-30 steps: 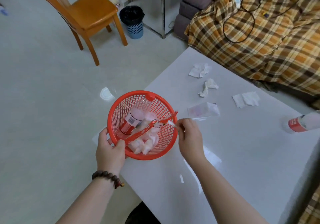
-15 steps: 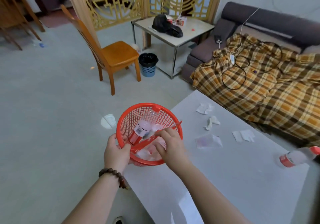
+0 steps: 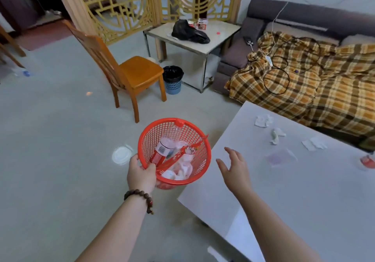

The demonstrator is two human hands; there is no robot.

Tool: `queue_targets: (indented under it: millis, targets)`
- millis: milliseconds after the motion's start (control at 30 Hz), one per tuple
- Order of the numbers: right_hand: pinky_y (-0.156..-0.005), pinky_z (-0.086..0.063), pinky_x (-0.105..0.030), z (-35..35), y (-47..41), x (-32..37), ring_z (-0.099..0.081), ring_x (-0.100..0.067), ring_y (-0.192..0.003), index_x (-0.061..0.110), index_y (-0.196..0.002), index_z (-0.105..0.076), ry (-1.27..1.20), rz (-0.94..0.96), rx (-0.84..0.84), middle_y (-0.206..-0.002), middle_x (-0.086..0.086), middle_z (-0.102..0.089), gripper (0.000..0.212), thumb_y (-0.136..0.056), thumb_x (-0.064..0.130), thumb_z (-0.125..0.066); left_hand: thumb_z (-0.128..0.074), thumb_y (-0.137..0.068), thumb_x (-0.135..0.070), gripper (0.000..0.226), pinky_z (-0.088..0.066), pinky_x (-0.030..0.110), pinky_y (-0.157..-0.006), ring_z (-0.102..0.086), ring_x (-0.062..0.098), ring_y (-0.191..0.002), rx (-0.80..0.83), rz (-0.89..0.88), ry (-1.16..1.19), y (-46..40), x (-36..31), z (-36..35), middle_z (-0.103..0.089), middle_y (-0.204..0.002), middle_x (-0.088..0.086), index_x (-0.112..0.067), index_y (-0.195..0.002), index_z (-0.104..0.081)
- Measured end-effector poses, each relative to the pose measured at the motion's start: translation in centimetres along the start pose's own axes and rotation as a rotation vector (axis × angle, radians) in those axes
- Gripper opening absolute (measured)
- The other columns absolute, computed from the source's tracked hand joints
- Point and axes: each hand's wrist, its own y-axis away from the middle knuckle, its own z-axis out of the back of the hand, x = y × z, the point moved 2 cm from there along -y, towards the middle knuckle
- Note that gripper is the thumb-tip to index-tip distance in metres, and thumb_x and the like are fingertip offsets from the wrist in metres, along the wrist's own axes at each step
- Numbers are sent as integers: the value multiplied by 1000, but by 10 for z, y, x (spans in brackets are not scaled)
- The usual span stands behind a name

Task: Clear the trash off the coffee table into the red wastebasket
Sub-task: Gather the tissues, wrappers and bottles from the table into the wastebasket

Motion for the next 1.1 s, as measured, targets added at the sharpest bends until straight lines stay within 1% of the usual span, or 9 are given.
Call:
queue_targets:
  millis: [100,200,400,600,733,833,900,1033,1100]
  targets:
    - [-110,-34,-41,-19,8,9,-40,-26,-131,15,-137,-42,-42,-140,-35,-142,-8,-44,51,-91,32,-57,-61,-89,-13,31,-60,57,-77,-73,35,-90,54,-20,-35,-35,-13,20,-70,-110,10,-35,-107,-49]
    - [-108,-34,-39,-30,9,10,-40,-25,-130,17,-137,-42,-35,-231,-85,-141,-8,-43,50,-91,33,-56,-60,-87,-12,30,-60,57,-78,-72,36,-91,93,-56,-69,-66,-28,21,-70,-108,7,-34,-105,-52]
    - [-106,-33,-35,-42,-19,-1,-42,-25,-129,15,-136,-43,-30,-375,-189,-140,-8,-43,49,-91,30,-57,-61,-92,-17,30,-62,55,-73,-73,31,-90,225,-80,-104,-129,-49,-22,-68,-110,5,-38,-107,-46]
    - [-105,-33,-33,-66,-92,-18,-41,-24,-129,14,-136,-43,-94,-491,-291,-140,-9,-41,48,-92,27,-56,-62,-92,-17,29,-62,54,-74,-73,31,-92,352,-131,-142,-198,-77,-98,-68,-111,6,-37,-108,-47]
    - [-104,-34,-34,-69,-154,-28,-41,-24,-129,13,-135,-43,-143,-601,-357,-140,-10,-41,47,-92,26,-55,-60,-89,-13,32,-60,55,-80,-70,35,-96,442,-168,-246,-246,-119,-167,-68,-113,9,-36,-107,-48]
    - [-100,-36,-33,-59,-185,-34,-43,-25,-126,13,-135,-44,-183,-687,-408,-140,-10,-40,46,-92,26,-55,-59,-88,-11,30,-59,55,-82,-70,35,-97,491,-220,-325,-271,-155,-215,-69,-114,8,-32,-108,-51]
    - [-97,-37,-32,-47,-198,-37,-45,-26,-125,13,-134,-44,-197,-730,-451,-140,-10,-40,45,-92,26,-54,-58,-85,-9,32,-58,55,-85,-70,36,-98,526,-234,-341,-280,-178,-246,-70,-113,9,-30,-109,-53]
    - [-93,-36,-30,-24,-206,-52,-42,-25,-127,14,-134,-44,-214,-841,-541,-140,-9,-40,45,-93,27,-53,-57,-82,-9,33,-58,54,-85,-69,35,-97,612,-266,-370,-281,-212,-309,-69,-105,5,-31,-106,-54]
    - [-95,-36,-31,-14,-208,-61,-41,-25,-128,13,-134,-44,-217,-893,-587,-140,-9,-40,45,-93,26,-54,-57,-79,-10,35,-57,54,-86,-69,34,-97,674,-277,-384,-277,-223,-341,-70,-105,5,-31,-107,-53]
